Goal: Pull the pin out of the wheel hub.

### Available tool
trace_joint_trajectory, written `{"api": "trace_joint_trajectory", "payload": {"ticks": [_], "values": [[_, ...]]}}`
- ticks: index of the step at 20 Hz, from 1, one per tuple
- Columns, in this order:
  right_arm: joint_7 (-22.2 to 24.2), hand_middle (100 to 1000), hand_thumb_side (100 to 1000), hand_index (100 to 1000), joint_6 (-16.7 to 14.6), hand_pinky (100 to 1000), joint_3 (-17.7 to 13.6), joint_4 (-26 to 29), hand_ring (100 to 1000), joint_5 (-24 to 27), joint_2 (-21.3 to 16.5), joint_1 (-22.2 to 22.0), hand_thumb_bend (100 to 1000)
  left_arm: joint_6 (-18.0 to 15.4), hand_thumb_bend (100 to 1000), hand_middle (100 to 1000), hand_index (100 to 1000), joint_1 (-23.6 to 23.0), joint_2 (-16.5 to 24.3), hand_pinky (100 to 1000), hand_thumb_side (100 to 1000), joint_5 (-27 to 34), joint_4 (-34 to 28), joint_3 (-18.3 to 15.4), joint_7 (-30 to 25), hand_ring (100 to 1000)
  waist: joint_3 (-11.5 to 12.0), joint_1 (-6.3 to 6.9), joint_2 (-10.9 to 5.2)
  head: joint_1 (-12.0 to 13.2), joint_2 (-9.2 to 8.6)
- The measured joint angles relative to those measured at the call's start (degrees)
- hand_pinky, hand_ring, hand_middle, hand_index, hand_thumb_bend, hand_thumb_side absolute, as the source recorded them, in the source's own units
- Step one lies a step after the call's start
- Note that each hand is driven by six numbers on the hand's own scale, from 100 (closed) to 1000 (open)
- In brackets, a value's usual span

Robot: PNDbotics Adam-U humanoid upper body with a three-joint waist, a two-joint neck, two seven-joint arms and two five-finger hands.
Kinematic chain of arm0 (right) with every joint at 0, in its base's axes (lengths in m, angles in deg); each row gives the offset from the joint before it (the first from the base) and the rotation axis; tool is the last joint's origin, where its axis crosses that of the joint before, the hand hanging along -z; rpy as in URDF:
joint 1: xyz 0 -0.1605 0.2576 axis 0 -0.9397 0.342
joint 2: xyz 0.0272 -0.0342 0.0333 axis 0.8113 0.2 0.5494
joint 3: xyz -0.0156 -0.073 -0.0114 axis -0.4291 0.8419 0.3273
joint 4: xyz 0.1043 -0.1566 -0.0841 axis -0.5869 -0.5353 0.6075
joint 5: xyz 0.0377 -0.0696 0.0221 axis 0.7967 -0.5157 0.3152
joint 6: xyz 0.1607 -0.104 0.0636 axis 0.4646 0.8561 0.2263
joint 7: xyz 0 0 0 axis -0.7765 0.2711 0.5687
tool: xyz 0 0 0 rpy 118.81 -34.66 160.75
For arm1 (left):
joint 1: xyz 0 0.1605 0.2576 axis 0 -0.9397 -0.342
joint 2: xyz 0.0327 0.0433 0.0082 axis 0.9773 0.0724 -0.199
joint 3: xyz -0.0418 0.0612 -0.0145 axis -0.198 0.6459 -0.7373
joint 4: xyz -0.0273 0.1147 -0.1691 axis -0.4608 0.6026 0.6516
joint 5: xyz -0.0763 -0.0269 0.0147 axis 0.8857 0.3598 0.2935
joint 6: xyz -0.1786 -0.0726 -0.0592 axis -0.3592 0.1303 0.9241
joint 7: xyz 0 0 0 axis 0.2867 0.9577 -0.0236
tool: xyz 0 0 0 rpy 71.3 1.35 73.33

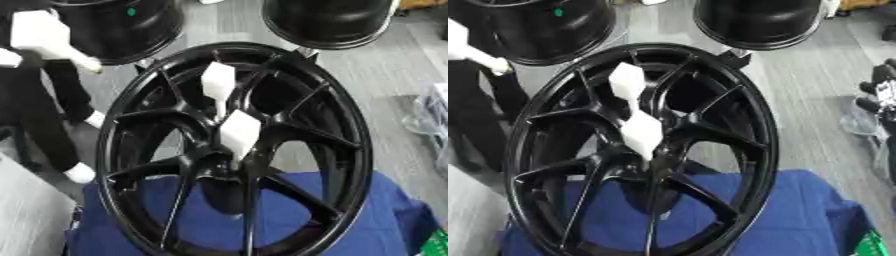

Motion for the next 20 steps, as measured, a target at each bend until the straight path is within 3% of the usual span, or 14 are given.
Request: {"api": "trace_joint_trajectory", "payload": {"ticks": [3, 4, 5, 6, 8, 10, 11, 12, 13, 14, 15, 16, 17, 20], "values": [[-0.41, 827, 512, 860, -0.10, 780, -0.31, 0.14, 803, 0.00, 0.00, 0.00, 216, 1.35, 364, 474, 552, -5.74, 0.62, 684, 100, -0.99, 1.30, -2.44, 2.40, 568, 0.02, -0.34, 0.18, -0.25, -0.01], [-0.50, 827, 513, 860, -0.12, 780, -0.42, 0.23, 803, 0.00, 0.00, 0.00, 216, 1.84, 420, 555, 640, -7.21, 0.62, 726, 100, -1.50, 2.23, -2.73, 2.41, 636, 0.02, -0.40, 0.22, -0.29, -0.03], [-0.55, 826, 513, 860, -0.13, 779, -0.46, 0.32, 802, 0.00, 0.00, 0.00, 216, 2.24, 546, 674, 749, -8.20, 0.62, 791, 100, -2.00, 3.09, -2.77, 2.01, 740, 0.01, -0.45, 0.23, -0.30, -0.04], [-0.56, 827, 513, 860, -0.13, 779, -0.47, 0.34, 802, 0.00, 0.00, 0.00, 216, 2.59, 644, 775, 830, -8.92, 0.62, 853, 170, -2.76, 4.07, -2.77, 1.25, 813, -0.03, -0.52, 0.24, -0.29, -0.04], [-0.57, 826, 513, 860, -0.12, 779, -0.47, 0.36, 802, 0.00, 0.00, 0.01, 216, 2.72, 780, 886, 922, -9.69, 0.59, 933, 464, -4.70, 5.66, -2.76, -0.39, 907, -0.10, -0.59, 0.26, -0.25, -0.05], [-0.58, 826, 516, 860, -0.11, 778, -0.47, 0.36, 802, 0.00, 0.00, 0.02, 212, 2.38, 828, 909, 949, -10.05, 0.52, 944, 574, -6.71, 6.68, -2.76, -1.55, 925, -0.16, -0.64, 0.29, -0.23, -0.05], [-0.59, 826, 516, 860, -0.10, 778, -0.47, 0.36, 803, 0.00, 0.00, 0.02, 212, 2.20, 824, 902, 944, -10.06, 0.33, 936, 581, -7.53, 6.92, -2.76, -1.77, 919, -0.18, -0.70, 0.30, -0.23, -0.05], [-0.61, 826, 516, 860, -0.09, 778, -0.47, 0.36, 803, 0.00, 0.00, 0.02, 213, 2.09, 808, 890, 933, -10.06, 0.08, 926, 577, -8.15, 7.09, -2.76, -1.84, 909, -0.19, -0.76, 0.31, -0.22, -0.05], [-0.65, 826, 517, 860, -0.05, 778, -0.47, 0.36, 803, 0.00, 0.00, 0.02, 212, 1.99, 701, 867, 912, -10.04, -0.05, 905, 570, -8.61, 7.19, -2.76, -1.71, 882, -0.19, -0.86, 0.33, -0.20, -0.05], [-0.67, 826, 515, 860, -0.02, 778, -0.47, 0.37, 803, 0.00, 0.00, 0.02, 212, 2.04, 516, 822, 872, -9.97, -0.34, 874, 528, -8.64, 7.35, -2.80, -1.02, 842, -0.17, -0.90, 0.33, -0.19, -0.05], [-0.69, 826, 515, 860, 0.00, 778, -0.48, 0.37, 803, 0.00, 0.00, 0.02, 212, 2.32, 419, 791, 837, -9.70, -0.68, 852, 455, -8.27, 7.42, -3.01, 0.61, 815, -0.12, -0.91, 0.33, -0.19, -0.05], [-0.71, 826, 515, 860, 0.01, 778, -0.48, 0.37, 803, 0.00, 0.00, 0.02, 212, 2.79, 302, 764, 815, -9.22, -1.10, 840, 388, -7.48, 7.40, -3.53, 3.31, 785, -0.05, -0.92, 0.33, -0.19, -0.05], [-0.74, 826, 515, 860, 0.02, 778, -0.48, 0.37, 803, 0.00, 0.00, 0.01, 210, 3.33, 194, 735, 796, -8.73, -1.69, 830, 390, -6.01, 7.29, -4.23, 7.28, 752, -0.02, -0.92, 0.33, -0.19, -0.05], [-0.85, 826, 513, 860, 0.03, 778, -0.50, 0.38, 803, 0.00, 0.01, 0.01, 212, 4.25, 100, 703, 777, -7.97, -6.01, 825, 476, 3.65, 5.34, -6.30, 23.32, 721, 0.04, -0.99, 0.33, -0.18, -0.05]]}}
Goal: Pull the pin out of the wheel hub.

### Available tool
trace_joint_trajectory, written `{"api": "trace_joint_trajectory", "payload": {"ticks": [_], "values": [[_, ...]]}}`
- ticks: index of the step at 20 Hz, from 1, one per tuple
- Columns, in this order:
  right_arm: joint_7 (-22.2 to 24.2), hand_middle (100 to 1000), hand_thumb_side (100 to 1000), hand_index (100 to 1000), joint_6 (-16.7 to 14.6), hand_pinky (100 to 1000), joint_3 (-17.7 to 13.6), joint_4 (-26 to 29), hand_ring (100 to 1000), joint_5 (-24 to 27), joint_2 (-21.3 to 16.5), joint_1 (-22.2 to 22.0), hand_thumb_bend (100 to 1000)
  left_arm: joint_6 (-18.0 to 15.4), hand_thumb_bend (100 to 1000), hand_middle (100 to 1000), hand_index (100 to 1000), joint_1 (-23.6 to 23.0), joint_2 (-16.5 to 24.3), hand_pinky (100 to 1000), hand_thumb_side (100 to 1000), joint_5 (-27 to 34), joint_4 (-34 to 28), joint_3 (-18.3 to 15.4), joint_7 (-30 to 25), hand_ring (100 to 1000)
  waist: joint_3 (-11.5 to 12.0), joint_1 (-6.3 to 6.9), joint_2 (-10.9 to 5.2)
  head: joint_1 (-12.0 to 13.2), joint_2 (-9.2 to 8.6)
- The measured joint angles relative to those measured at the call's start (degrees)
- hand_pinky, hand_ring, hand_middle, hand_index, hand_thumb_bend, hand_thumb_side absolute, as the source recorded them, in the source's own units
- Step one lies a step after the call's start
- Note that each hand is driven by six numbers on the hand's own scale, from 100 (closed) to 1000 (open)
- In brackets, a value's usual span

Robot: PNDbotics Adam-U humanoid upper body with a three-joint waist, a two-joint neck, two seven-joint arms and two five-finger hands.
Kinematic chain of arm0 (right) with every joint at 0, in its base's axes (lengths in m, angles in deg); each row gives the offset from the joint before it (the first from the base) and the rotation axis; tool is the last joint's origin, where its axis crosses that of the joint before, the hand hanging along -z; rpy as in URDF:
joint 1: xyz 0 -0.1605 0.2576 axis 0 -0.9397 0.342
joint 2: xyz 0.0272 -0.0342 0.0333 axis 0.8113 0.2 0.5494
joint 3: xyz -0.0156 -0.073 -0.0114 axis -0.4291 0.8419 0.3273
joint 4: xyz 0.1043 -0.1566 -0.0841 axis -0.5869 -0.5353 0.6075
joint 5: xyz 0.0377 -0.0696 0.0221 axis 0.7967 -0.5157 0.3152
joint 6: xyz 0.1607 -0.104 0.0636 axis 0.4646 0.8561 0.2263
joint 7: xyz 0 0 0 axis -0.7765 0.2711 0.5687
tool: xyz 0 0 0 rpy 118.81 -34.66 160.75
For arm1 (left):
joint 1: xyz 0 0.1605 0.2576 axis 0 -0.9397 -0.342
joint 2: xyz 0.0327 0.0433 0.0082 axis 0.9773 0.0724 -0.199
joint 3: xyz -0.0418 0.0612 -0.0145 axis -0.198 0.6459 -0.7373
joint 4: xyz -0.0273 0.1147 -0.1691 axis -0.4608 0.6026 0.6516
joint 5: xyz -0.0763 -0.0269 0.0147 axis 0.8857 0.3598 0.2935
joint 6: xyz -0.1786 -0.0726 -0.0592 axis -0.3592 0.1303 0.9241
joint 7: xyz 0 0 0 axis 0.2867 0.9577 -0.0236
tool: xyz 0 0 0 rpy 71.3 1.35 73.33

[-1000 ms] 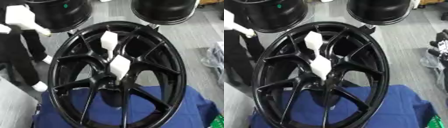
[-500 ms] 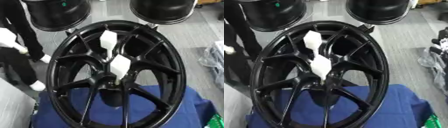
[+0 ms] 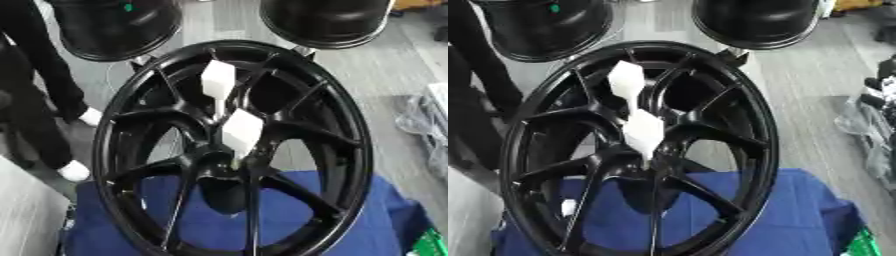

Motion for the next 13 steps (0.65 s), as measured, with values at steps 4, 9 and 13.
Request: {"api": "trace_joint_trajectory", "payload": {"ticks": [4, 9, 13], "values": [[-0.20, 826, 513, 859, -0.16, 778, -0.04, 0.04, 803, 0.12, 0.11, 0.02, 209, -0.04, 100, 724, 802, 0.00, -11.50, 836, 638, 13.67, -6.20, -2.18, 20.68, 727, 0.15, -0.76, 0.00, -0.05, -0.02], [-0.30, 827, 508, 860, -0.23, 779, -0.16, 0.37, 804, 0.31, 0.43, 0.17, 211, 0.23, 145, 763, 825, -1.41, -28.63, 845, 767, 19.05, -11.82, -4.32, 36.56, 739, 0.20, -1.55, 0.24, -0.04, -0.03], [-0.56, 828, 505, 860, -0.45, 778, -0.32, 0.71, 805, 0.60, 0.79, 0.58, 212, 0.20, 194, 772, 838, -2.94, -36.26, 849, 791, 19.42, -11.54, -5.19, 42.36, 745, 0.10, -2.07, 0.39, -0.03, -0.07]]}}
